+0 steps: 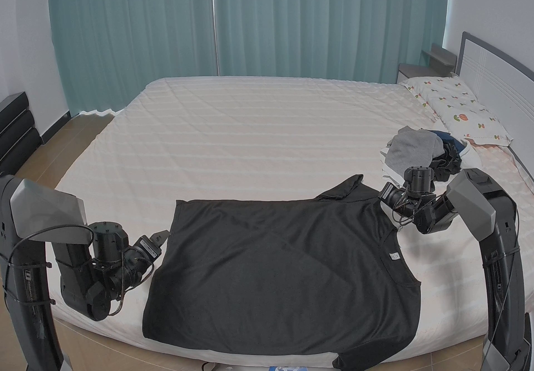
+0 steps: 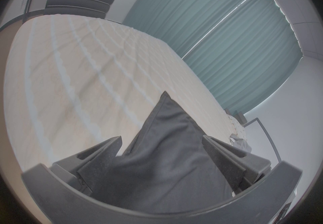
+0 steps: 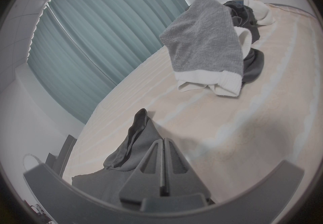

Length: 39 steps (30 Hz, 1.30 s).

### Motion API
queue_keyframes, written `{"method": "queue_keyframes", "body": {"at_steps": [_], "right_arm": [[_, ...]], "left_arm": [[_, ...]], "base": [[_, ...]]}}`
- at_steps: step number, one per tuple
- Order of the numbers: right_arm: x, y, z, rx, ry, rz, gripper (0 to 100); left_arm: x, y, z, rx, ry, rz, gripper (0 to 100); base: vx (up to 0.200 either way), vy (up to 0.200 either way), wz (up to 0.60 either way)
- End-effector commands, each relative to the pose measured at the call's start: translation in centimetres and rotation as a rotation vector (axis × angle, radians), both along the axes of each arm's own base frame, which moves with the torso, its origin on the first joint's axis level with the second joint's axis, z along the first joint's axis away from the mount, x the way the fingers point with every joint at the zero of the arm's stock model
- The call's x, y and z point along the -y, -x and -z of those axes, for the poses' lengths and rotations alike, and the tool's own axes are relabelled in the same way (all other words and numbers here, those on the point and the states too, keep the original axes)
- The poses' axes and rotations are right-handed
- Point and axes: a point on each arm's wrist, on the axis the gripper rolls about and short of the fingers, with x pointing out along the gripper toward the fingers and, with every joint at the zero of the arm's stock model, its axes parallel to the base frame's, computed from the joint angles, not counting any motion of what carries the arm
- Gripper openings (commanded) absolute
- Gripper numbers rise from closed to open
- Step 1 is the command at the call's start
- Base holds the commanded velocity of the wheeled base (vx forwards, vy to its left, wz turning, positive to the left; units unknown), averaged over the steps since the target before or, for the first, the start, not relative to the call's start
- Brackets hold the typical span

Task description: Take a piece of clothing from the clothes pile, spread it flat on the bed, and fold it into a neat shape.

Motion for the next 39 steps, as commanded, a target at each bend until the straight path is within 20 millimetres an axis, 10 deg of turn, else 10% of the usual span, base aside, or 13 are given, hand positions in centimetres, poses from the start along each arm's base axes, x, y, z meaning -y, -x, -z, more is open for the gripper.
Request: {"method": "queue_keyframes", "body": {"at_steps": [1,39], "right_arm": [[-0.3,0.6,-1.6,0.015,0.018,0.025,0],[-3.0,1.0,-2.3,0.023,0.023,-0.001,0]], "left_arm": [[-0.9,-1.5,-0.6,0.040,-0.001,-0.038,100],[-2.9,-11.8,-3.3,0.030,-0.080,-0.136,100]], "base": [[0.000,0.000,0.00],[0.000,0.000,0.00]]}}
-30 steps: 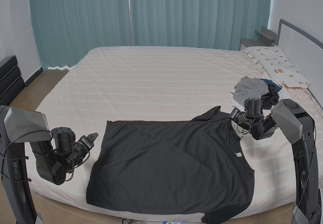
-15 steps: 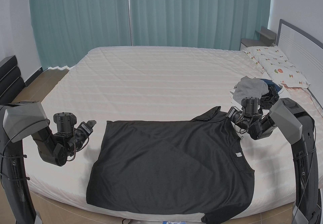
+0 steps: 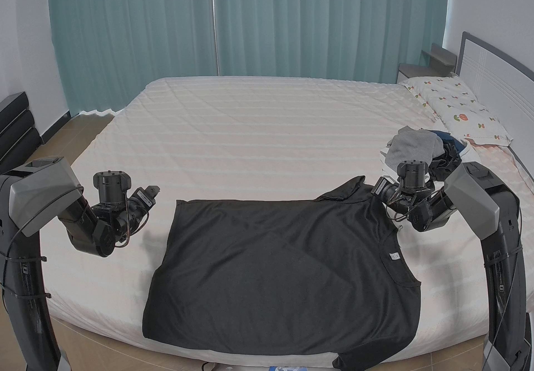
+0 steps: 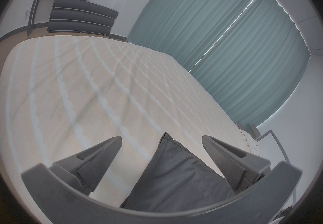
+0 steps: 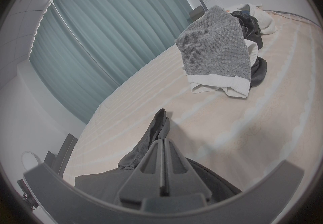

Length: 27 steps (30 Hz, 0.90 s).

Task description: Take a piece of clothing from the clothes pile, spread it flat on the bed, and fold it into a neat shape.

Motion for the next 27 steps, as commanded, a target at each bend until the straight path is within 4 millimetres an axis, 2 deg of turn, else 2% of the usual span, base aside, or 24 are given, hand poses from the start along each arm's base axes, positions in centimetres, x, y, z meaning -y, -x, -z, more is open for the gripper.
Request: {"method": "queue_keyframes", "body": {"at_steps": [1,7,27], "right_arm": [[0.0,0.0,0.0,0.000,-0.002,-0.001,0],[0.0,-0.1,-0.1,0.004,-0.002,-0.001,0],[-0.1,-0.1,-0.1,0.005,-0.002,-0.003,0]], "left_arm": [[0.1,-1.3,0.0,0.004,-0.001,-0.005,100],[0.1,-2.4,0.3,0.013,-0.013,-0.028,100],[0.0,-3.5,0.0,0.006,-0.013,-0.029,100]], "base": [[0.000,0.000,0.00],[0.000,0.000,0.00],[0.000,0.000,0.00]]}}
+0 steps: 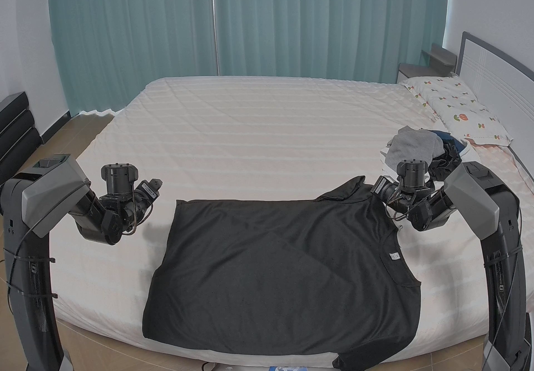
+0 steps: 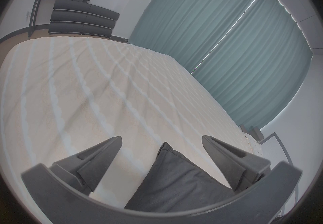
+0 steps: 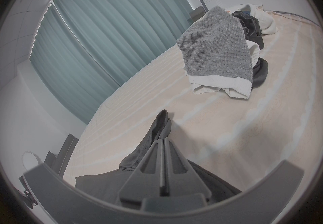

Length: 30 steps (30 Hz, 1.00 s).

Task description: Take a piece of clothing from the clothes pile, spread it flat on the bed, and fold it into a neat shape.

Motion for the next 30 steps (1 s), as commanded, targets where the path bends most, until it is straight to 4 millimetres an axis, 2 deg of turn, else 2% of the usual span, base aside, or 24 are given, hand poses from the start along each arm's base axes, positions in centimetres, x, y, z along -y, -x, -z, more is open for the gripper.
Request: {"method": "queue_keyframes", "body": {"at_steps": [1,15,30], "right_arm": [[0.0,0.0,0.1,-0.003,0.000,-0.001,0],[0.1,0.1,0.2,-0.007,-0.004,0.002,0],[0.0,0.1,0.0,-0.004,-0.007,0.002,0]], "left_arm": [[0.0,-0.3,-0.2,0.006,0.000,0.000,100],[0.1,-0.5,-0.2,0.011,-0.003,-0.004,100],[0.5,-2.1,-0.9,0.028,-0.004,0.005,100]], "base": [[0.000,0.000,0.00],[0.000,0.000,0.00],[0.000,0.000,0.00]]}}
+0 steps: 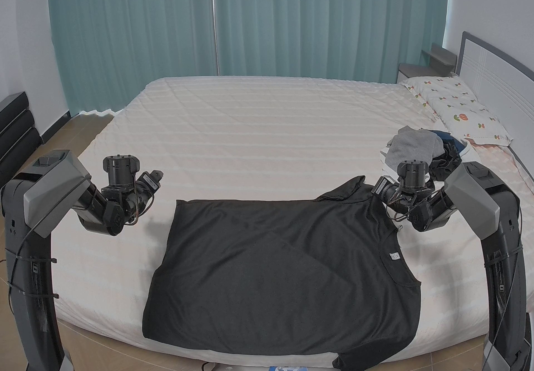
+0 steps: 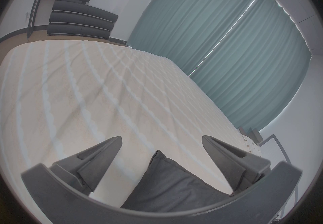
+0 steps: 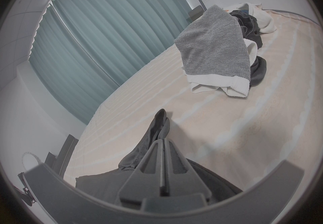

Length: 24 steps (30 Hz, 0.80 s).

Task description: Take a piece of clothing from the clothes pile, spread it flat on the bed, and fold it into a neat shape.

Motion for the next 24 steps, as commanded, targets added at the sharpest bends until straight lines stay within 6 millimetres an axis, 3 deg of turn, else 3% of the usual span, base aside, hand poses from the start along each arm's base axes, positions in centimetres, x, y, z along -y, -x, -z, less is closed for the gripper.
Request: {"method": "queue_keyframes", "body": {"at_steps": [1,11,13,24], "right_arm": [[0.0,0.0,0.0,0.001,0.000,-0.002,0],[-0.9,0.2,0.3,-0.008,0.001,-0.017,0],[-1.3,0.3,0.3,-0.011,0.002,-0.027,0],[-1.7,0.4,0.5,-0.015,0.004,-0.035,0]], "left_arm": [[0.2,-0.7,0.2,0.004,0.000,0.004,100],[0.8,-3.2,1.8,-0.010,-0.001,0.017,100],[1.6,-3.9,3.1,-0.036,-0.002,0.032,100],[4.9,-4.1,6.4,-0.097,0.003,0.096,100]], "base": [[0.000,0.000,0.00],[0.000,0.000,0.00],[0.000,0.000,0.00],[0.000,0.000,0.00]]}}
